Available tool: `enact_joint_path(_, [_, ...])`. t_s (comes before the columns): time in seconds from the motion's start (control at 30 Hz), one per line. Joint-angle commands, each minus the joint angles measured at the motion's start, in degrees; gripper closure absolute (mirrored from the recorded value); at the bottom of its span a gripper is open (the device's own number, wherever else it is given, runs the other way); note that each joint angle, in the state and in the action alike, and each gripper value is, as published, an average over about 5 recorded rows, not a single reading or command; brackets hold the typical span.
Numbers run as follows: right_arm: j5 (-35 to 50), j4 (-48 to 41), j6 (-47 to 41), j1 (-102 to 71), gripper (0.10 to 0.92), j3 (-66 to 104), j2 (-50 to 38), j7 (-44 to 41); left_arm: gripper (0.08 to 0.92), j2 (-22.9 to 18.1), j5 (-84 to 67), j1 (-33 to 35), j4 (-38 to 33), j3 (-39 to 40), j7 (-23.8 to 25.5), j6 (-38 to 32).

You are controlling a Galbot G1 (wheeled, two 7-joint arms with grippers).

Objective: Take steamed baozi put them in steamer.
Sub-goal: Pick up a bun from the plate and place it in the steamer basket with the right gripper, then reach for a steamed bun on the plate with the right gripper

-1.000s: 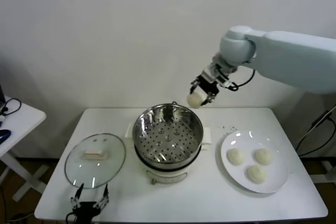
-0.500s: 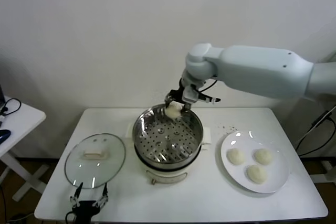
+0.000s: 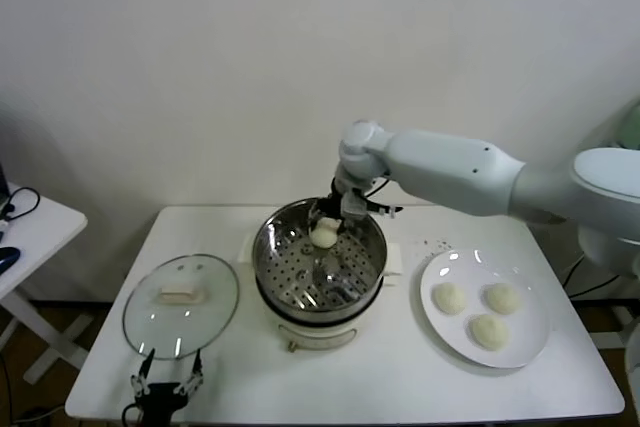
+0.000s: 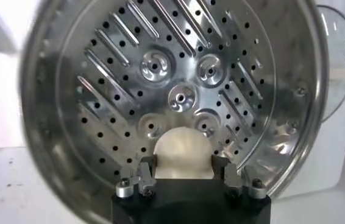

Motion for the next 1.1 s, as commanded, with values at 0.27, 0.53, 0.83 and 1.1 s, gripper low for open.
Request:
enact_joint_path(0.27, [2.5, -8.0, 4.6, -2.4, 0.243, 2.0, 3.4, 1.1, 0.177, 0.0, 0.0, 0.2, -0.1, -0.1, 0.0, -0.1])
enact_joint_path(0.53, [32.6, 1.1, -0.2, 14.9, 0.203, -11.9, -4.3, -4.5, 0.177, 0.0, 0.2, 0.7, -0.4, 0.0, 0.0, -0.1])
enact_joint_path(0.83, [67.4, 18.5, -35.8, 39.3, 0.203, -49.9, -20.5, -2.9, 0.177, -0.4, 1.8, 0.8, -0.8, 0.3, -0.7, -0.9])
enact_joint_path(1.1, [70.7, 34.7, -57.0, 42.4, 0.203, -58.5, -31.7, 7.9, 0.177, -0.5, 1.8, 0.2, -0.6, 0.8, -0.7, -0.9])
